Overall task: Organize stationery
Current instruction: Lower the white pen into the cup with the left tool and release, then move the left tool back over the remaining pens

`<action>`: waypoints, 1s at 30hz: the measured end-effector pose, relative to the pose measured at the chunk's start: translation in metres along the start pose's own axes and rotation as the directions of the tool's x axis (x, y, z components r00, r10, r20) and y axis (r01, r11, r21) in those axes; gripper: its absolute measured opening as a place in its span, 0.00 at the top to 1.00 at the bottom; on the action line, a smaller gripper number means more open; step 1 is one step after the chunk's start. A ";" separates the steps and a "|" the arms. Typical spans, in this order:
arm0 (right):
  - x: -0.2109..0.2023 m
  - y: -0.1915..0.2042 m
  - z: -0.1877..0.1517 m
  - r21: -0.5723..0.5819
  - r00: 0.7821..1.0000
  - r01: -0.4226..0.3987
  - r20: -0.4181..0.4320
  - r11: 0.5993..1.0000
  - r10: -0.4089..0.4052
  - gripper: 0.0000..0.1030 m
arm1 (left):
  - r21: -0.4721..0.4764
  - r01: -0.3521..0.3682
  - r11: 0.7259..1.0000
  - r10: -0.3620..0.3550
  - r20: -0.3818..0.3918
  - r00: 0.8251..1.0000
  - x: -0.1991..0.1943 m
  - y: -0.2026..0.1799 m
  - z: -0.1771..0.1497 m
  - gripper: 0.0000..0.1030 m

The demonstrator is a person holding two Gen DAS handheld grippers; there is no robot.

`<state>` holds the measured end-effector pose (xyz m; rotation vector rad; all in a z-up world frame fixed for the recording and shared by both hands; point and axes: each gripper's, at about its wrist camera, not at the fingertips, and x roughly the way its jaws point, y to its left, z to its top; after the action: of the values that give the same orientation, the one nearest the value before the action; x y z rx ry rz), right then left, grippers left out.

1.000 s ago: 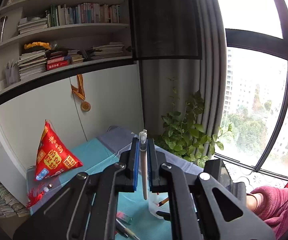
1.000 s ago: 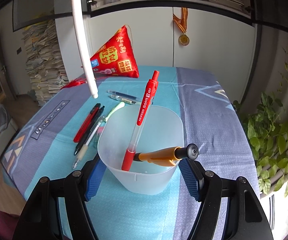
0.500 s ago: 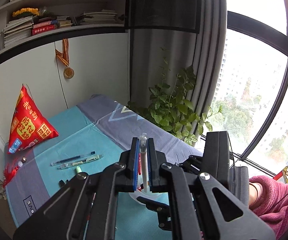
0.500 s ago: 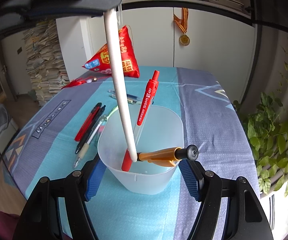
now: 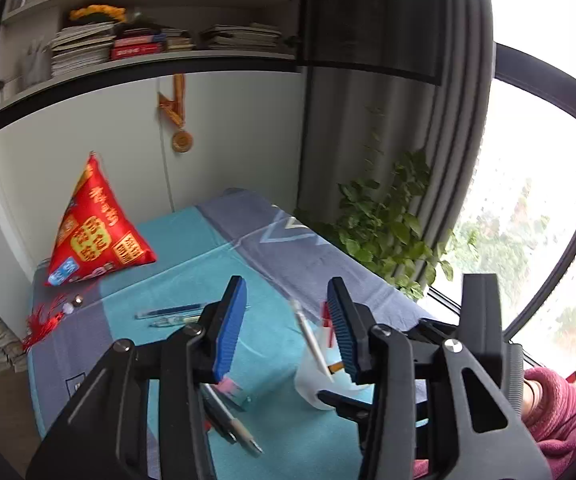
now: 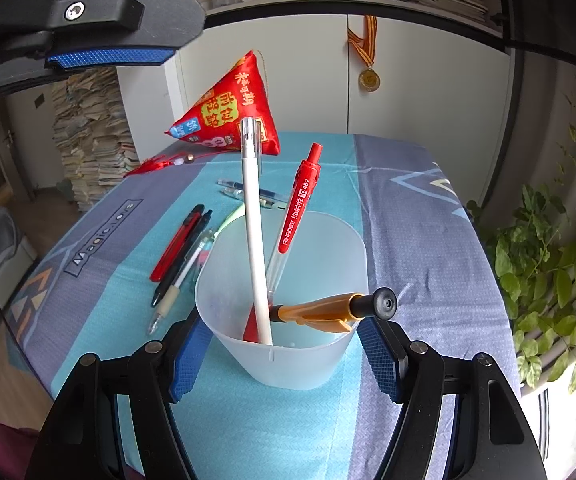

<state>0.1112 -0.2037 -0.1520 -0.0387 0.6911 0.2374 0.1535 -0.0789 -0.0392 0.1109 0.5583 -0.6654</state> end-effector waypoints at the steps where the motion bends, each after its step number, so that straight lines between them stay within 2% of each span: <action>1: 0.000 0.000 0.000 0.002 1.000 0.000 0.000 1.000 0.000 0.31 | -0.029 -0.028 0.999 0.028 -0.006 1.000 0.001 0.010 -0.001 0.61; 3: 0.000 0.000 0.001 0.001 1.000 0.000 0.000 1.000 0.000 0.31 | -0.083 -0.104 0.991 0.101 -0.043 0.994 0.006 0.027 -0.006 0.61; 5: 0.000 0.000 0.000 0.001 1.000 0.000 0.000 1.000 0.000 0.31 | -0.133 -0.179 0.975 0.166 -0.102 0.981 0.016 0.045 -0.013 0.61; 8: 0.000 -0.001 0.001 0.002 1.000 -0.002 0.000 1.000 0.002 0.31 | -0.206 -0.238 0.949 0.199 -0.193 0.961 0.034 0.070 -0.030 0.62; 13: -0.001 -0.001 0.002 -0.001 1.000 0.000 -0.003 1.000 0.000 0.31 | -0.229 -0.320 0.919 0.241 -0.315 0.918 0.063 0.089 -0.054 0.63; 18: 0.000 0.000 0.002 -0.004 1.000 0.002 -0.007 1.000 -0.002 0.31 | -0.214 -0.409 0.887 0.315 -0.366 0.876 0.090 0.103 -0.063 0.63; 25: 0.000 0.000 0.003 -0.004 1.000 0.002 -0.009 1.000 -0.002 0.31 | -0.244 -0.459 0.854 0.321 -0.447 0.835 0.127 0.124 -0.069 0.63; 28: 0.000 -0.001 0.003 0.003 1.000 -0.002 -0.009 1.000 0.002 0.31 | -0.292 -0.461 0.838 0.302 -0.455 0.837 0.133 0.130 -0.070 0.65; 30: 0.000 -0.001 0.003 0.003 1.000 -0.003 -0.010 1.000 0.003 0.31 | -0.292 -0.482 0.826 0.316 -0.467 0.826 0.137 0.132 -0.070 0.67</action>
<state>0.1135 -0.2042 -0.1499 -0.0358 0.7013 0.2388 0.2910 -0.0324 -0.1808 -0.0212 1.0265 -0.0866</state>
